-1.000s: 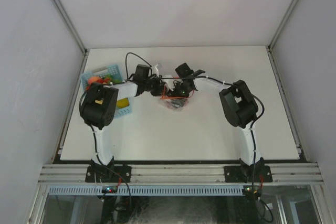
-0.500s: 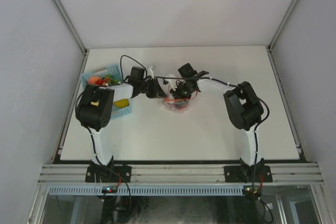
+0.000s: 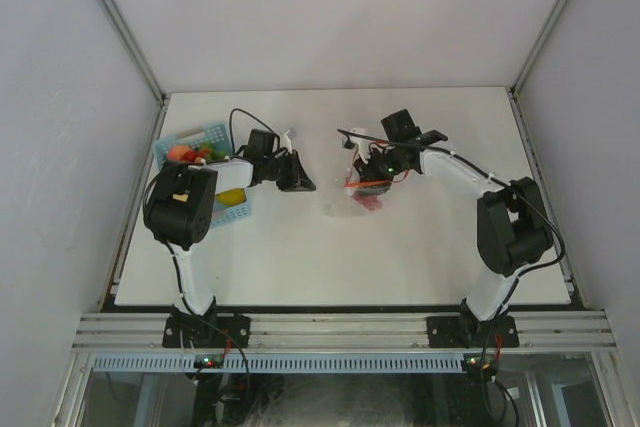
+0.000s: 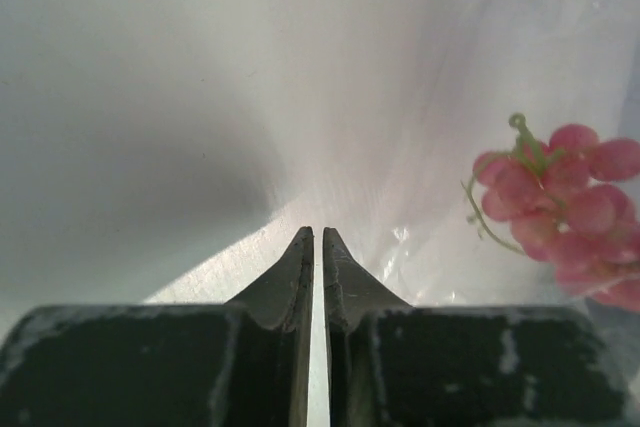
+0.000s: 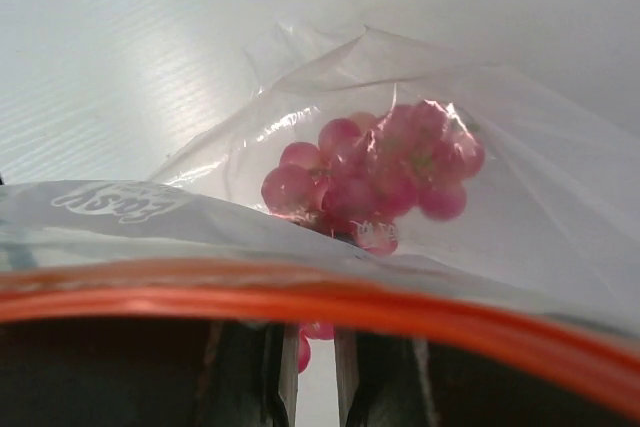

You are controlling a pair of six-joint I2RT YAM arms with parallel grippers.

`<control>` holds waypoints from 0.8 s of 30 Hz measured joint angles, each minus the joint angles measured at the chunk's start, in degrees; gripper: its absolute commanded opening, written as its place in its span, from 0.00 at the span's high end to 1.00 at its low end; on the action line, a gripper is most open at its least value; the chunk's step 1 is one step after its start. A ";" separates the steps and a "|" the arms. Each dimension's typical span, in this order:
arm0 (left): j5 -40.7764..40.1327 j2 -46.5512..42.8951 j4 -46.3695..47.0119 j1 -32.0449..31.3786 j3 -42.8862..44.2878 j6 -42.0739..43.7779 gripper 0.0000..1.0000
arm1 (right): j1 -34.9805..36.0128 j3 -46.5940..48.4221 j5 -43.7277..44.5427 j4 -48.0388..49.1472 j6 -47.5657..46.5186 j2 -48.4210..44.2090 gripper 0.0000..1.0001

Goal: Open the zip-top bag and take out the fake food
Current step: Pick up the fake fruit from the zipper food storage bag.

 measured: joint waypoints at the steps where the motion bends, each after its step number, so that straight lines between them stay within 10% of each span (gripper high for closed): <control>1: 0.09 0.00 -0.13 0.00 0.07 0.00 0.95 | -0.11 -0.48 -0.52 0.02 -0.13 -0.92 0.96; 17: 0.39 -0.55 -1.25 0.07 1.36 -0.35 0.99 | -6.73 -8.00 -11.72 -3.91 -5.09 -11.04 0.97; 24: 0.68 -1.97 -2.19 0.42 1.36 -0.52 0.69 | -8.46 -8.26 -14.86 -4.76 -6.01 -12.79 0.97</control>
